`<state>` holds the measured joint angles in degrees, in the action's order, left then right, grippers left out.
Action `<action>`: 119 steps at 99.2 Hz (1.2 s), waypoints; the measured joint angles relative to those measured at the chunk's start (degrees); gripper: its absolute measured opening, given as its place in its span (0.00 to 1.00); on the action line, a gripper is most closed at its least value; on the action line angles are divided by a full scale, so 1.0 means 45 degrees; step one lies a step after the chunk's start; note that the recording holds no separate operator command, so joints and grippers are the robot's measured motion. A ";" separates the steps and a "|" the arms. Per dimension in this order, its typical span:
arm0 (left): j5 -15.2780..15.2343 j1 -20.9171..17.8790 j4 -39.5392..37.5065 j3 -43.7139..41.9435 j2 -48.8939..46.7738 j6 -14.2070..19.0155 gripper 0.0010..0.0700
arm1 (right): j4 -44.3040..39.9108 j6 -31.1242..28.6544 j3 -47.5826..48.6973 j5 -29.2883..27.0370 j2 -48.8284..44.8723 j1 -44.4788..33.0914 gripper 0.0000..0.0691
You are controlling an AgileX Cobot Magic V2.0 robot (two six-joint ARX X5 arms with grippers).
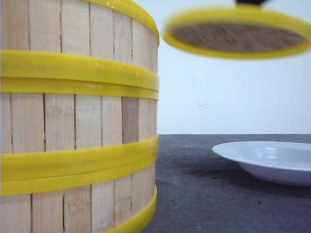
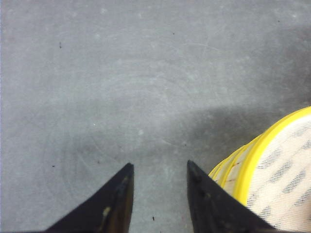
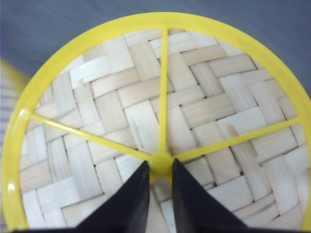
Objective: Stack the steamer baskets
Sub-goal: 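Lift the lid off the white plate and place it atop the stack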
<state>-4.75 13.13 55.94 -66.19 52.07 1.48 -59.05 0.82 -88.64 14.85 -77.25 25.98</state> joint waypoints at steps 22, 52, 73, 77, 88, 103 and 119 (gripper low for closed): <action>0.0000 0.0000 0.0000 0.0000 0.0000 0.0005 0.27 | -0.0719 -0.0238 -0.2166 0.0102 -0.1117 0.2424 0.07; 0.0000 0.0000 0.0000 0.0000 -0.0005 0.0005 0.27 | -0.1783 -0.0121 -0.4318 -0.0301 -0.3468 0.5163 0.07; 0.0005 0.0000 0.0000 0.0000 0.0000 0.0005 0.27 | -0.1996 0.0141 -0.4794 -0.0374 -0.4284 0.6382 0.07; 0.0005 0.0000 0.0000 0.0000 -0.0005 0.0005 0.27 | -0.2011 0.0175 -0.4799 -0.0374 -0.4425 0.6552 0.07; 0.0005 0.0000 0.0000 0.0000 0.0000 0.0005 0.27 | -0.1991 0.0272 -0.4799 -0.0573 -0.4838 0.6917 0.07; 0.0005 0.0000 0.0000 0.0000 0.0000 0.0005 0.27 | -0.1787 0.0437 -0.4799 -0.1030 -0.5153 0.7305 0.07; 0.0005 0.0000 0.0000 0.0000 0.0000 0.0005 0.27 | -0.1676 0.0525 -0.4818 -0.1132 -0.5323 0.7461 0.07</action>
<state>-4.73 13.13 55.94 -66.19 52.07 1.50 -66.59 3.18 -110.32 9.76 -101.21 59.55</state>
